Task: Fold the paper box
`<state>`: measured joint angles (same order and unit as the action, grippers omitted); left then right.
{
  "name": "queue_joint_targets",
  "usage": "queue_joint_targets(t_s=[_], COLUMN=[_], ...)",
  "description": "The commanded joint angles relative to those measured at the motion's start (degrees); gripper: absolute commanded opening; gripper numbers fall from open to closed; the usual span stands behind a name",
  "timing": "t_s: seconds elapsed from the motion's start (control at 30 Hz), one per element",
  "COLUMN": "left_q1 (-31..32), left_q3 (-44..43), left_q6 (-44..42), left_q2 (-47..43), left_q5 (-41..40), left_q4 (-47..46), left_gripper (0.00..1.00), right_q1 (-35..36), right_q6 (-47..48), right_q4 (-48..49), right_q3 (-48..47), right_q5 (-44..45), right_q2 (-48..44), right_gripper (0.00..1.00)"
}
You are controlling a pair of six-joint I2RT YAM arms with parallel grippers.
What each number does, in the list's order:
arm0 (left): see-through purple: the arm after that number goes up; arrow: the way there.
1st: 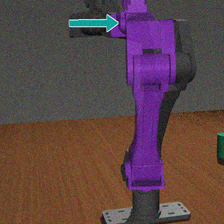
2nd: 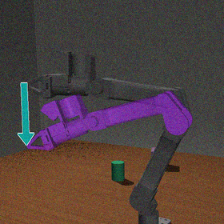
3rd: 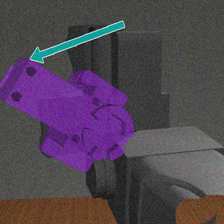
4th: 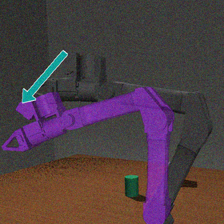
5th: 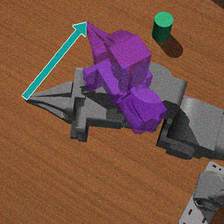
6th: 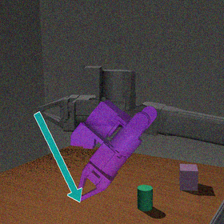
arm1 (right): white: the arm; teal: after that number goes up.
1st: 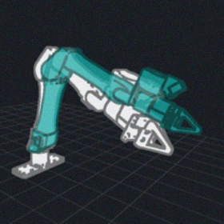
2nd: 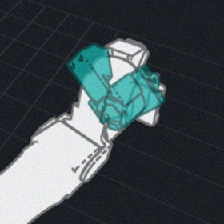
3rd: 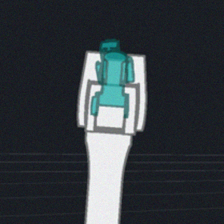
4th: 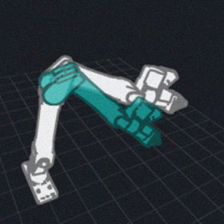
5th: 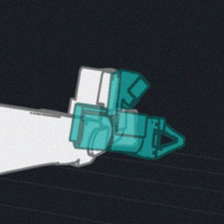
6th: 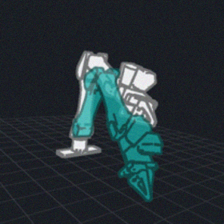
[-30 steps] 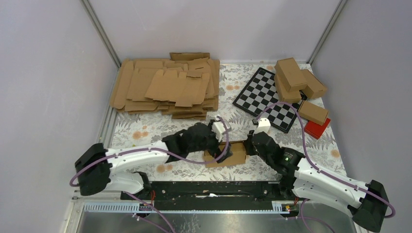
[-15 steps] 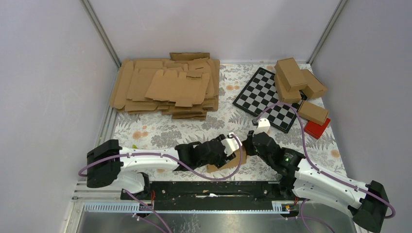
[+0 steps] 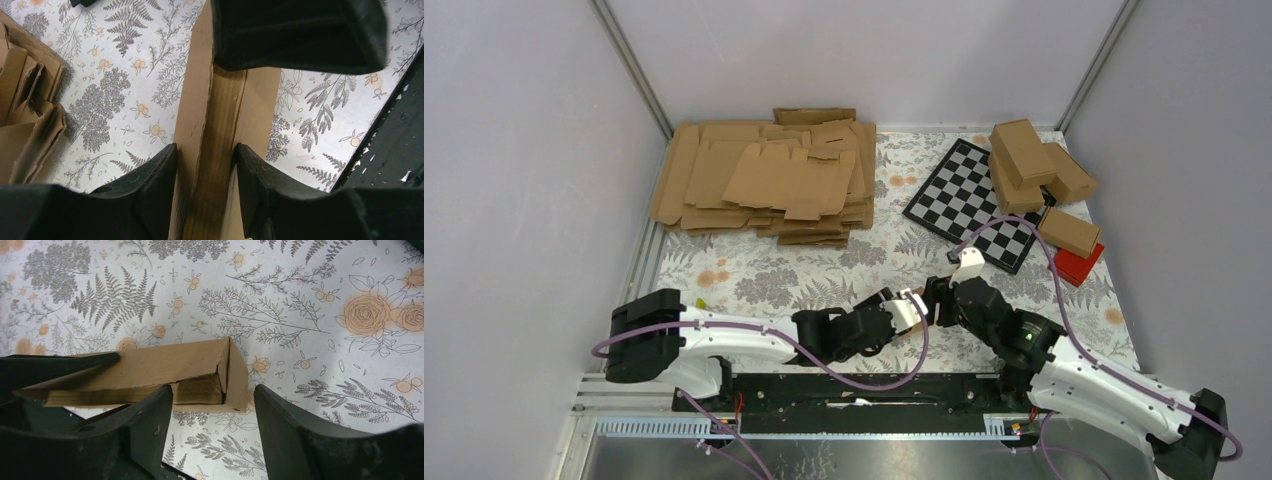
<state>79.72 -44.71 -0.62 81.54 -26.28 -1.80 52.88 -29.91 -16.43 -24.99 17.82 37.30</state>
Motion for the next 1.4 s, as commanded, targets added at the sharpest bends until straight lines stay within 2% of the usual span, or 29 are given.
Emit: queue_joint_targets(t_s=[0.0,0.03,0.1,0.23,0.3,0.43,0.63,0.9,1.2,1.37], left_q1=[0.8,1.0,1.4,2.3,2.7,3.4,4.2,4.5,4.7,4.8], left_q3=[1.3,1.6,2.3,3.1,3.2,3.3,3.1,2.2,1.7,1.4], left_q6=[0.5,0.4,0.5,0.5,0.4,0.5,0.5,0.3,0.0,-0.1], left_q2=[0.6,0.5,0.1,-0.3,-0.4,-0.7,0.2,2.3,2.6,3.0], left_q5=[-3.5,-3.6,-4.0,-4.9,-5.2,-5.8,-6.6,-7.1,-7.1,-7.3], left_q4=[-4.1,-4.5,-5.6,-6.7,-6.7,-6.7,-6.8,-6.8,-6.8,-7.1], left_gripper=[0.40,0.40,0.40,0.40,0.40,0.41,0.41,0.41,0.44,0.45], right_q1=[0.5,0.5,0.4,0.3,-0.1,-1.3,-2.5,-2.8,-3.0,-3.0], right_q6=[0.8,0.6,0.1,0.6,0.7,1.3,-2.4,-9.1,-6.2,-8.8], right_q4=[-4.9,-5.5,-6.0,-6.5,-7.6,-7.4,-7.3,-4.0,-7.9,-6.7], right_q3=[-4.5,-5.1,-6.2,-11.1,-15.5,-19.7,-14.4,-3.3,-11.1,-6.1], right_q5=[-1.3,-0.6,2.2,5.8,5.8,2.3,-0.5,-1.4,-1.4,-3.1], right_q2=[-3.5,-4.3,-5.3,-0.5,3.8,9.6,12.6,10.2,9.5,10.5], right_gripper=[0.73,0.78,0.79,0.69,0.58,0.28,0.01,0.00,0.00,0.00])
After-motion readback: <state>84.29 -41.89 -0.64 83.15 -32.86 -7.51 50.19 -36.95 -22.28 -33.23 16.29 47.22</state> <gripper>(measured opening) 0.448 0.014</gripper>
